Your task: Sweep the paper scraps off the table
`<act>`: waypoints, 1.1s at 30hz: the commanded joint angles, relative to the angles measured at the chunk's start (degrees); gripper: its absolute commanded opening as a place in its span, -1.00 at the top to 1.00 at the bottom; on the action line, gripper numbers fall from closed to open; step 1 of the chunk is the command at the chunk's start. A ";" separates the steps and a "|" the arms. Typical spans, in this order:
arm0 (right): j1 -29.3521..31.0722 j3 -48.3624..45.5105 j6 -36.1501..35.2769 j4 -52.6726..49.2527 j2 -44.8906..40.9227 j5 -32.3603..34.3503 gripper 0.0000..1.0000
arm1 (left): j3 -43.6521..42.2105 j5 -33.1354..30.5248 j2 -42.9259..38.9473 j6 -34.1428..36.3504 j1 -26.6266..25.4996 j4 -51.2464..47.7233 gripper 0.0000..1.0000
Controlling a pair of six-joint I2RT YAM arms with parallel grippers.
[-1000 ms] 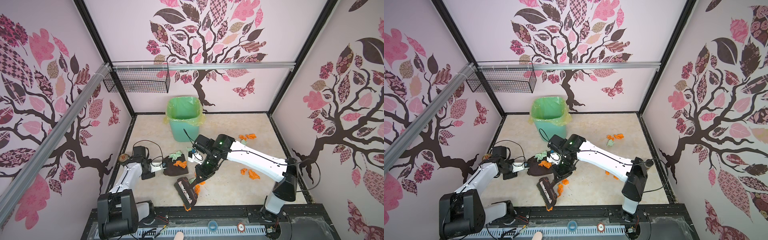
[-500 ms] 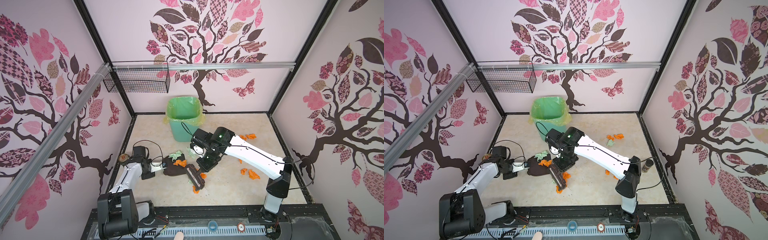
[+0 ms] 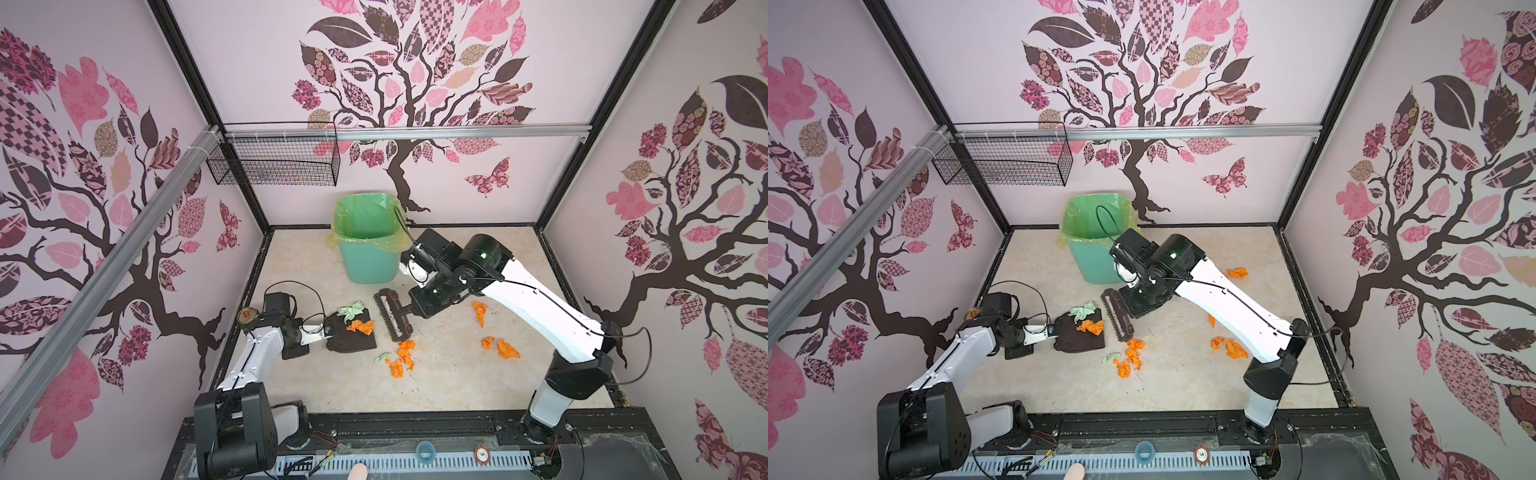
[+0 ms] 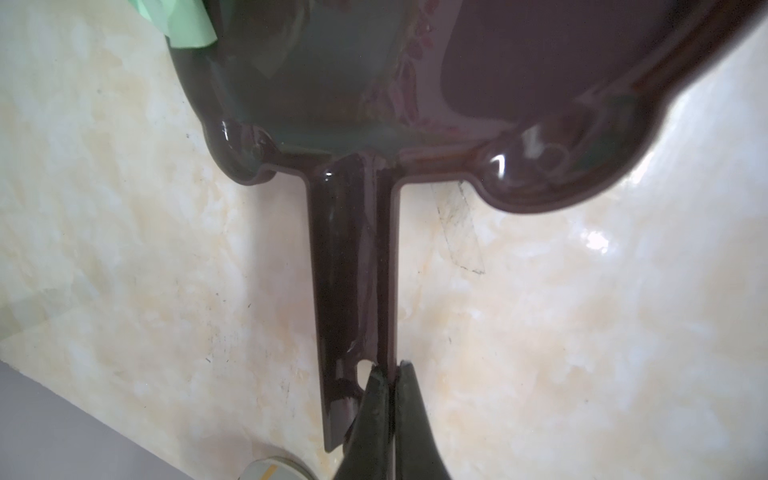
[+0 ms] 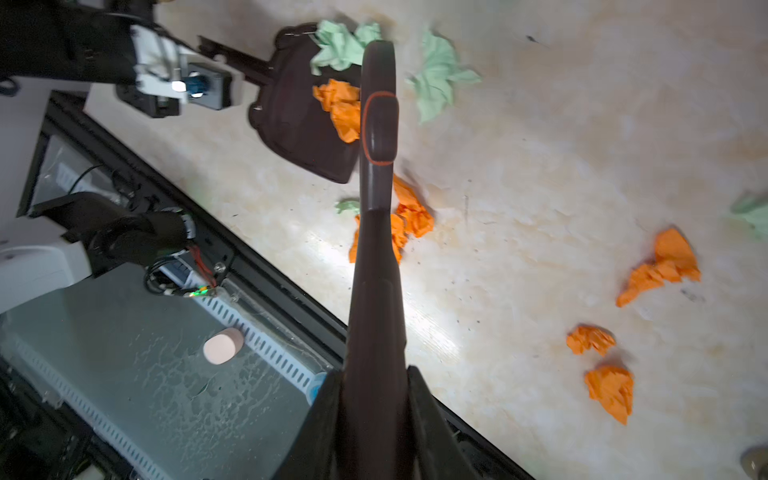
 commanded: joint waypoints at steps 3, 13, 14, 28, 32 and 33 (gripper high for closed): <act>-3.93 -11.43 7.80 -2.34 -6.90 9.44 1.00 | -2.57 3.53 -3.43 5.47 2.39 -2.78 1.00; -7.45 -20.27 10.02 -2.38 -9.68 4.07 1.00 | -5.50 6.38 -9.28 15.44 8.52 -8.18 1.00; -7.51 -20.28 10.66 -2.34 -9.42 3.43 1.00 | -6.13 6.37 -10.24 15.98 8.63 -8.04 1.00; -7.03 -14.63 20.82 -2.40 -0.70 -6.16 1.00 | -14.59 6.03 -19.53 19.59 8.63 -0.44 1.00; -5.62 -13.07 22.39 -2.36 0.83 -4.94 1.00 | -14.68 5.24 -20.80 21.64 8.63 -0.24 1.00; -5.01 -12.42 22.86 -2.38 1.26 -4.94 1.00 | -14.53 5.15 -21.22 22.07 8.63 -0.26 1.00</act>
